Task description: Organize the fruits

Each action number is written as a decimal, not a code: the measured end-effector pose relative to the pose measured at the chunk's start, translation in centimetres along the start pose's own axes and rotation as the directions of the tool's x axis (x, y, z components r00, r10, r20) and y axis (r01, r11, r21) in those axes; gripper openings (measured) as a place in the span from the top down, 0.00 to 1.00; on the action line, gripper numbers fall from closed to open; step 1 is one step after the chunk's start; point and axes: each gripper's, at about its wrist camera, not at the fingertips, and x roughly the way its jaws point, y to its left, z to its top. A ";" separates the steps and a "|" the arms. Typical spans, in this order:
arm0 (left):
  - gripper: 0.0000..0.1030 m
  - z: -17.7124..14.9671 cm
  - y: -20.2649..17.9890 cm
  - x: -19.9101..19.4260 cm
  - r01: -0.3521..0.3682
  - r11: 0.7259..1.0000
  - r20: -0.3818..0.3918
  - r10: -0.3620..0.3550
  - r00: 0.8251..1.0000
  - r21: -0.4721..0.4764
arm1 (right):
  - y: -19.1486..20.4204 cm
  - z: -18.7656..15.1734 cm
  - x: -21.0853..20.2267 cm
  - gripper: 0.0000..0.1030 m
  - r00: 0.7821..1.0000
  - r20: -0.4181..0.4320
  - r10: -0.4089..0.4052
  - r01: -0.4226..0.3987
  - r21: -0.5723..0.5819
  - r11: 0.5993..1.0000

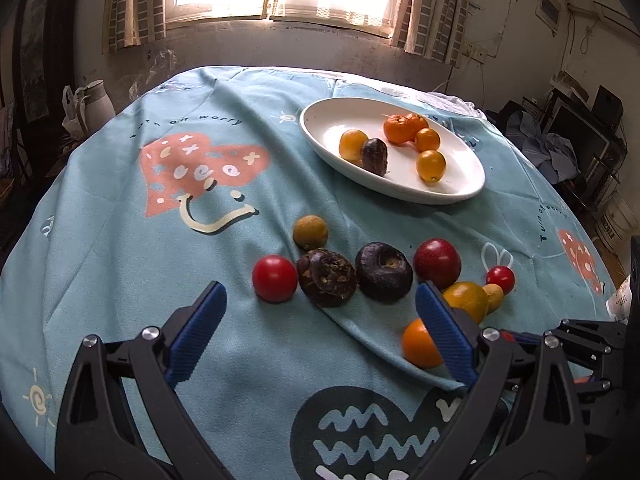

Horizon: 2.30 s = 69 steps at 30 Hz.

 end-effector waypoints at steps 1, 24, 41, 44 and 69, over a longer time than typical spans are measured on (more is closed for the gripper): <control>0.06 -0.2 -0.7 -0.1 0.017 0.999 -0.001 -0.017 1.000 0.032 | -0.7 0.2 -0.4 0.72 1.000 0.018 0.008 -0.008 0.033 0.999; 0.52 -3.0 -6.6 2.9 0.127 0.940 -0.143 -0.085 0.986 0.317 | -4.0 0.4 -2.6 0.72 0.996 0.094 0.002 -0.020 0.186 0.982; 0.62 0.7 -5.2 1.0 0.239 0.953 -0.097 -0.224 0.970 0.186 | -3.7 3.5 -3.2 0.72 0.977 0.211 0.024 -0.051 0.126 0.991; 0.62 4.2 -5.2 1.7 0.217 0.963 -0.050 -0.212 0.976 0.160 | -4.4 6.4 -3.2 0.72 0.959 0.281 -0.033 -0.006 0.136 0.991; 0.09 8.0 1.0 1.5 -0.012 1.000 0.099 0.012 0.995 0.001 | -6.3 8.7 -1.2 0.43 0.954 0.256 -0.157 0.133 0.111 0.985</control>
